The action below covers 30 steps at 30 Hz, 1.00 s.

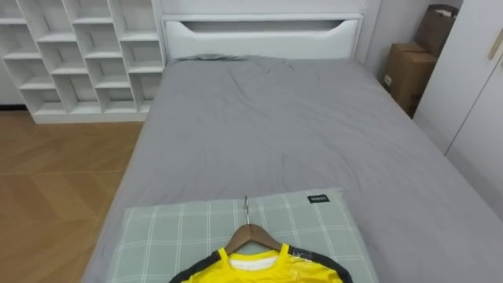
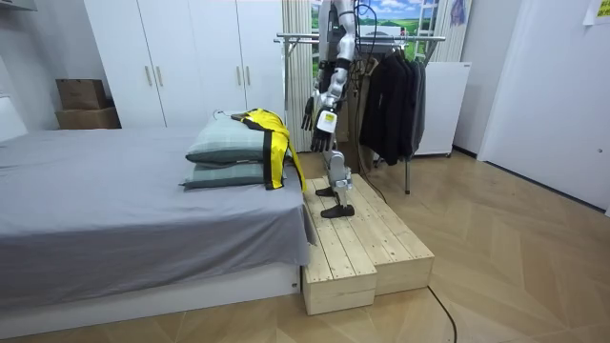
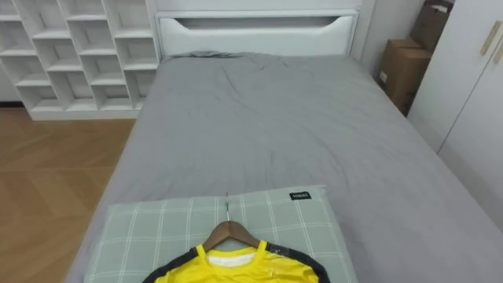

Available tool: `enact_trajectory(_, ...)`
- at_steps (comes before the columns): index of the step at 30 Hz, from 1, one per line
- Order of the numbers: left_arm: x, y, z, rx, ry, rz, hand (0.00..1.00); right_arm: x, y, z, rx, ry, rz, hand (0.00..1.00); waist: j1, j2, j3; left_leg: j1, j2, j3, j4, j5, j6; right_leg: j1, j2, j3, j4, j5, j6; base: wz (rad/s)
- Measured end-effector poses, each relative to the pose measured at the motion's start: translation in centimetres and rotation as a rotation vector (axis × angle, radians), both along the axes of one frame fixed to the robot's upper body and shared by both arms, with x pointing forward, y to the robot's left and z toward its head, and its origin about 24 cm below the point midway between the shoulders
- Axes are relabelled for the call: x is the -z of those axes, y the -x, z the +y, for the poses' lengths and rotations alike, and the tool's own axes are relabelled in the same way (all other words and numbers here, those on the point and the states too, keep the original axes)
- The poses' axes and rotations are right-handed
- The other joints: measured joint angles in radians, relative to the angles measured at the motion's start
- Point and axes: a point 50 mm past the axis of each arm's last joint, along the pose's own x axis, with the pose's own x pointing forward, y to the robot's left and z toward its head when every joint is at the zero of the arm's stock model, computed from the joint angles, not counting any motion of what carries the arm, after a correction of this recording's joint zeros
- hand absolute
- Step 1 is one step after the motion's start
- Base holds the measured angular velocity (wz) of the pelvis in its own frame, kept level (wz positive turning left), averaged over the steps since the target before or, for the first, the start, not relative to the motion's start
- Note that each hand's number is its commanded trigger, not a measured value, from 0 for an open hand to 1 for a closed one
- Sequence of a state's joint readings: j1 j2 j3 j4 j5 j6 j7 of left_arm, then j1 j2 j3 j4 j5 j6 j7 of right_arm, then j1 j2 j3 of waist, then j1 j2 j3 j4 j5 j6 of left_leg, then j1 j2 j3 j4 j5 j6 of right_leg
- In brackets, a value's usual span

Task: Hang clothes

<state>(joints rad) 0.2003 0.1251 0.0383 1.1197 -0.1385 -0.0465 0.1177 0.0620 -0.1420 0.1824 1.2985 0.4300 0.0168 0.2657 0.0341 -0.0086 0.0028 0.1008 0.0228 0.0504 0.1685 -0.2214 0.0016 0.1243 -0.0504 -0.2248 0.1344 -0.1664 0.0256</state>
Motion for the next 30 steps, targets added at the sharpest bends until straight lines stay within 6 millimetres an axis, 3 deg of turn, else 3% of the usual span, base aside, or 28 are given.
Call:
enact_trajectory(1,0.0,0.5,0.3,-0.003,-0.023,0.018,0.00,0.0,0.2,-0.1,0.012,0.001,0.005,0.00,0.000,-0.006,-0.0026,0.003,0.000,0.001,0.002,0.000,0.000,0.001,0.000,0.000,0.000,0.000,0.000,0.00)
enact_trajectory(8,-0.3,2.6,1.2,0.034,-0.178,0.115,0.00,0.1,0.3,-0.1,0.042,0.000,0.013,0.00,0.002,-0.005,0.0032,0.025,-0.001,-0.002,-0.002,-0.001,0.000,0.026,0.000,0.000,-0.005,-0.002,0.003,0.02)
enact_trajectory(15,-1.4,0.1,3.2,0.130,-0.431,0.081,0.00,0.1,0.6,-0.2,0.067,0.002,0.024,0.00,-0.006,-0.002,0.0029,0.032,-0.001,-0.012,-0.002,0.000,0.000,0.034,0.000,-0.001,-0.004,-0.002,0.003,0.00)
enact_trajectory(19,-2.0,-1.6,3.7,0.141,-0.543,0.035,0.00,0.1,0.5,-0.3,0.069,0.018,0.027,0.00,-0.013,0.005,-0.0012,0.034,-0.001,-0.009,-0.002,0.000,0.000,0.035,0.000,0.002,-0.001,-0.002,0.002,0.00)
enact_trajectory(30,-2.8,-2.6,4.1,0.182,-0.691,-0.008,0.00,0.0,0.2,-0.4,0.063,0.016,0.035,0.00,-0.032,0.006,-0.0016,0.036,-0.001,-0.011,-0.001,0.000,0.000,0.035,-0.001,0.001,-0.001,-0.001,0.002,0.00)
